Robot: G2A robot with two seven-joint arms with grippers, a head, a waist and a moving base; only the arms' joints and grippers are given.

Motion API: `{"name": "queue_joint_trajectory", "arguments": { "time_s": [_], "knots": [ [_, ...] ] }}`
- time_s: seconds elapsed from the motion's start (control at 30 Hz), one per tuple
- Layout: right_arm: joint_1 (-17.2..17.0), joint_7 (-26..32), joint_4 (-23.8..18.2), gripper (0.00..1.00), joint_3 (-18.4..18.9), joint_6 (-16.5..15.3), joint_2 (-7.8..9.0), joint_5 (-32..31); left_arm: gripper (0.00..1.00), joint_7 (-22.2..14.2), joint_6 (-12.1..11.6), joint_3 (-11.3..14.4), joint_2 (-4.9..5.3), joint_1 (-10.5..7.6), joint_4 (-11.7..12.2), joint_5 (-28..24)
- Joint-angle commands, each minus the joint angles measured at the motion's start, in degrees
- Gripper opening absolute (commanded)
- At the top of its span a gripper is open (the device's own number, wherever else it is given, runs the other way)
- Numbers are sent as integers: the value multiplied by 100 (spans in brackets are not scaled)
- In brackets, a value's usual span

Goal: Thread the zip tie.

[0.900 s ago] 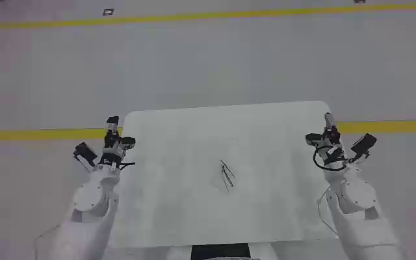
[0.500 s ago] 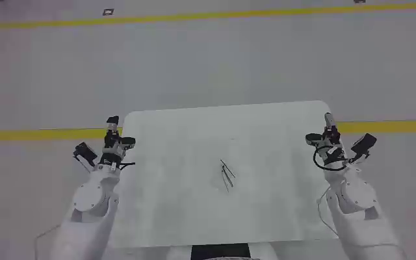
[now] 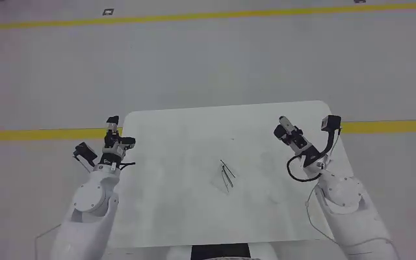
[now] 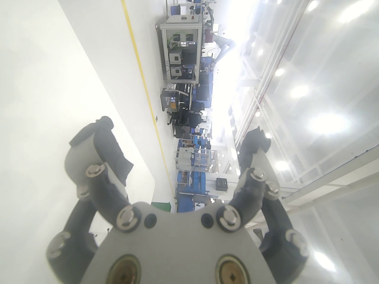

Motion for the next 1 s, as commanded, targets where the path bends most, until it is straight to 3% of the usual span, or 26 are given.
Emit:
{"name": "queue_joint_trajectory", "arguments": {
  "time_s": [0.0,0.4,0.47,0.7,0.97],
  "knots": [
    [-2,-13,-2,100,6,107,-1,17,100,0,0,0,0,0,0,0],
    [-2,-13,-2,100,6,107,-1,17,100,0,0,0,0,0,0,0],
    [163,51,-174,100,-2,10,1,-50,100,0,0,0,0,0,0,0],
    [921,675,128,100,-429,-135,-21,-168,100,0,0,0,0,0,0,0],
    [1225,1172,210,100,-802,-135,-30,-469,100,0,0,0,0,0,0,0]
  ]
}}
